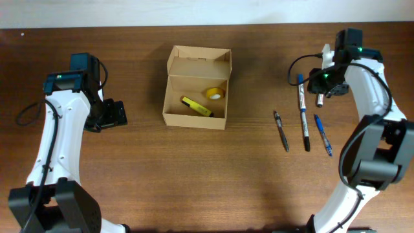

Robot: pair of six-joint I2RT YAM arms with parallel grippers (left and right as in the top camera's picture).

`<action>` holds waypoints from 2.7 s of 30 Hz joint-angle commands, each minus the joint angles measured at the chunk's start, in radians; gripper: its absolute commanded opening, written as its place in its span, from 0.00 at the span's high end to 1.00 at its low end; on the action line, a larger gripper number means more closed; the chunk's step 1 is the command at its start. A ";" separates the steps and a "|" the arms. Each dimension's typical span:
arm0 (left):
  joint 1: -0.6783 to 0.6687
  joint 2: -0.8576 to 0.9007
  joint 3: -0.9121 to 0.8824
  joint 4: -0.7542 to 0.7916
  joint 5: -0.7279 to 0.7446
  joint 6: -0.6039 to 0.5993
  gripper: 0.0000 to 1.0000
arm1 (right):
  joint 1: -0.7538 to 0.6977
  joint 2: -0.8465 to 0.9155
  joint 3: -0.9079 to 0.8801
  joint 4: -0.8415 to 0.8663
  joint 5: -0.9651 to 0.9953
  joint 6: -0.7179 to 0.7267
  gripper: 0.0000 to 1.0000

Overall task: Pack container
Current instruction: 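Release the highlighter and move the right gripper to the blue marker, then grasp the blue-capped white marker with the right gripper, then carry the blue marker with the right gripper into the box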

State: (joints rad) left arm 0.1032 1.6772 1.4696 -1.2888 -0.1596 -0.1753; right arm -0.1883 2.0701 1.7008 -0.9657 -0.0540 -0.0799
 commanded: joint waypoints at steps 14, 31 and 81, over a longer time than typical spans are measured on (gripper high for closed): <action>0.004 -0.007 -0.006 0.003 0.006 0.013 0.00 | 0.013 0.147 0.004 0.094 -0.089 -0.035 0.46; 0.004 -0.007 -0.006 0.003 0.006 0.013 0.00 | 0.077 0.216 0.003 0.097 0.086 0.033 0.78; 0.004 -0.007 -0.006 0.003 0.006 0.013 0.00 | 0.826 0.098 0.450 -0.243 0.028 -0.658 0.96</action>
State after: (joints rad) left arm 0.1032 1.6772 1.4696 -1.2884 -0.1600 -0.1753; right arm 0.6220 2.1525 2.2242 -1.2530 0.0071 -0.6315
